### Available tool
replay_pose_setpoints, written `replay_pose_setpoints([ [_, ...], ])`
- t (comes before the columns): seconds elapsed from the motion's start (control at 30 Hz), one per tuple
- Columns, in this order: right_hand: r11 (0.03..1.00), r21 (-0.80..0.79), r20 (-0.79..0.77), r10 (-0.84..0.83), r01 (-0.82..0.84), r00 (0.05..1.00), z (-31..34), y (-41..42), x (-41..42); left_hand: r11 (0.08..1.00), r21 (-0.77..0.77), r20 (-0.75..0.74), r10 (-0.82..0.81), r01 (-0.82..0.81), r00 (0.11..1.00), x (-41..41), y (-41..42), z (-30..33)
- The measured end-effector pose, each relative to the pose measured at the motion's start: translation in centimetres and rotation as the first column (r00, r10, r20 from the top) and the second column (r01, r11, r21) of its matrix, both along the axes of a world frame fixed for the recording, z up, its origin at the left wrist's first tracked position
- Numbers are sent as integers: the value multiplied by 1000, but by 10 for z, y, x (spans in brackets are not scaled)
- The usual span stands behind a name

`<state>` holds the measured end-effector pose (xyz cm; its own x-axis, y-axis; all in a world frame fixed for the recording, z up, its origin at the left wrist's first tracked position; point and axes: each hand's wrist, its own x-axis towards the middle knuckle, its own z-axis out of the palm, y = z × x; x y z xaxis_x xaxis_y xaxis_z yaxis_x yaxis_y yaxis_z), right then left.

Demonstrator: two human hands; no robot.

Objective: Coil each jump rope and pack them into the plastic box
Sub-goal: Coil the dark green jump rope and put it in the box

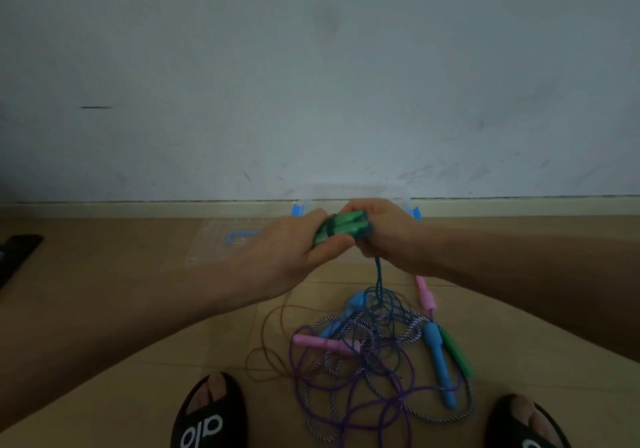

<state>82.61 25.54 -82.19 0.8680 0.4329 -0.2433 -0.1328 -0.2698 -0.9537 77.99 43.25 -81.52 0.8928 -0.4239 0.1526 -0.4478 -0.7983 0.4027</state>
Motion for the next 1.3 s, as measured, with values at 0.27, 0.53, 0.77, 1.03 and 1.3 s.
replay_pose_setpoints([
  [0.27,981,-180,65,-67,78,996,-18,19,-35,926,-27,-172,368,-377,914,20,7,-18],
  [0.53,976,-219,159,14,21,987,-2,16,-27,985,141,-25,104,-99,994,12,28,-19],
  [0.77,972,-198,72,144,-128,987,11,17,-24,983,182,-56,3,7,998,8,40,-17],
  [1.03,995,-70,24,66,-64,998,24,16,-9,982,191,-59,0,11,998,4,33,-5],
  [1.3,927,-340,306,266,-157,914,36,22,-12,949,285,-38,-128,133,991,-1,21,0],
])
